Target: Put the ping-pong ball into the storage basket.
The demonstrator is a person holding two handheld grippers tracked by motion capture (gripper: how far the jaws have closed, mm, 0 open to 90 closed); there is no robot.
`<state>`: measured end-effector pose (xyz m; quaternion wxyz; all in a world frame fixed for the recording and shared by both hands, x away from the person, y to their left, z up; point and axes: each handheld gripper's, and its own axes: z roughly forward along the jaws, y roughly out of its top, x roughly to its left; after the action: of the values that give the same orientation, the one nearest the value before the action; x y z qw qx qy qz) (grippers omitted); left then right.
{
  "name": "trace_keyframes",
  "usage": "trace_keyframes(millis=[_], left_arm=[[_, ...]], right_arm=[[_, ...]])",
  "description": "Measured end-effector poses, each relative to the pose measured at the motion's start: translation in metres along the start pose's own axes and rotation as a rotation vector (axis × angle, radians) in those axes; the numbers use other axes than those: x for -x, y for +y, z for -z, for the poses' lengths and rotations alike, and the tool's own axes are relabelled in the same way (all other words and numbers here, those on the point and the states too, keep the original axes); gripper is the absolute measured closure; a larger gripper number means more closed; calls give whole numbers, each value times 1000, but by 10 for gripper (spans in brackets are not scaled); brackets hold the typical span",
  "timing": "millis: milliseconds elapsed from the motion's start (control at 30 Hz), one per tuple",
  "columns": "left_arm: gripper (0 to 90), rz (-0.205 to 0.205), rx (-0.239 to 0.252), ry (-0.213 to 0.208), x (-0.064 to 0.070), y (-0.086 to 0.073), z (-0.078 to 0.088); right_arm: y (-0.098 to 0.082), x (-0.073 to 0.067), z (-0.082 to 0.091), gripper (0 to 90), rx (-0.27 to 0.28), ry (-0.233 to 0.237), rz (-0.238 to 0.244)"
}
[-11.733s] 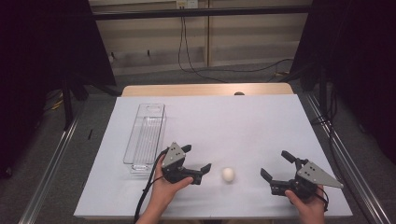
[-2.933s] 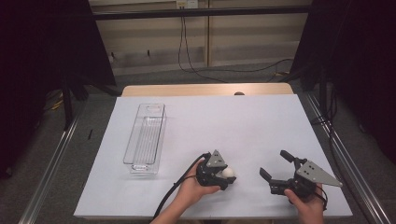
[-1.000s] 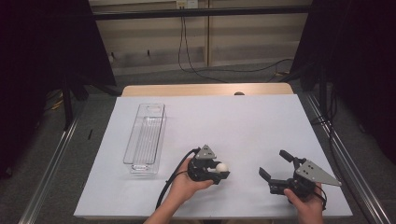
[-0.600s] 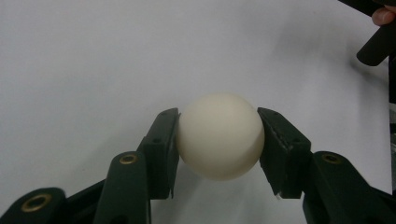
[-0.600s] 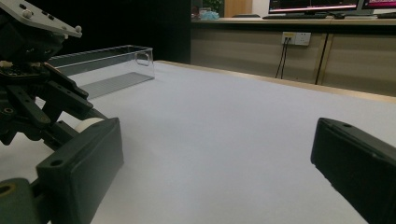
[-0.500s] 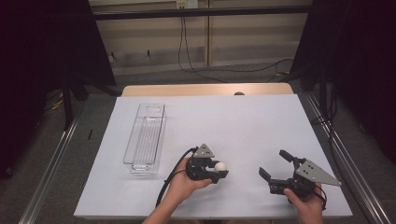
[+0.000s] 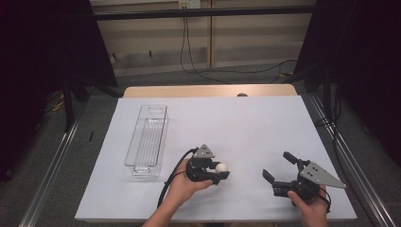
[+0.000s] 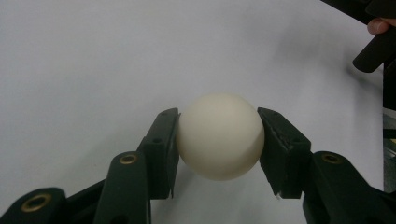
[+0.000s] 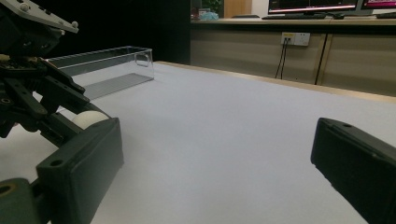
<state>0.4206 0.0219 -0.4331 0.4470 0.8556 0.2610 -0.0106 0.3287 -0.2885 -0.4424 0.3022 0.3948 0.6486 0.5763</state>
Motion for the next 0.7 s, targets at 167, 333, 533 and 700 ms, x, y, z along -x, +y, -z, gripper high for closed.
trace_keyframes(millis=[167,333,533,700], left_arm=[[512,9,8,-1,-1,0,2],[512,8,-5,6,-2,0,4],[512,19,7,4,-3,1,6],[512,24,14,-1,-5,2,10]], right_arm=[[0,1,1,20,-3,4,2],[0,2,1,19,-3,4,6],[0,2,1,19,4,-2,0],[0,2,1,19,4,1,-1]])
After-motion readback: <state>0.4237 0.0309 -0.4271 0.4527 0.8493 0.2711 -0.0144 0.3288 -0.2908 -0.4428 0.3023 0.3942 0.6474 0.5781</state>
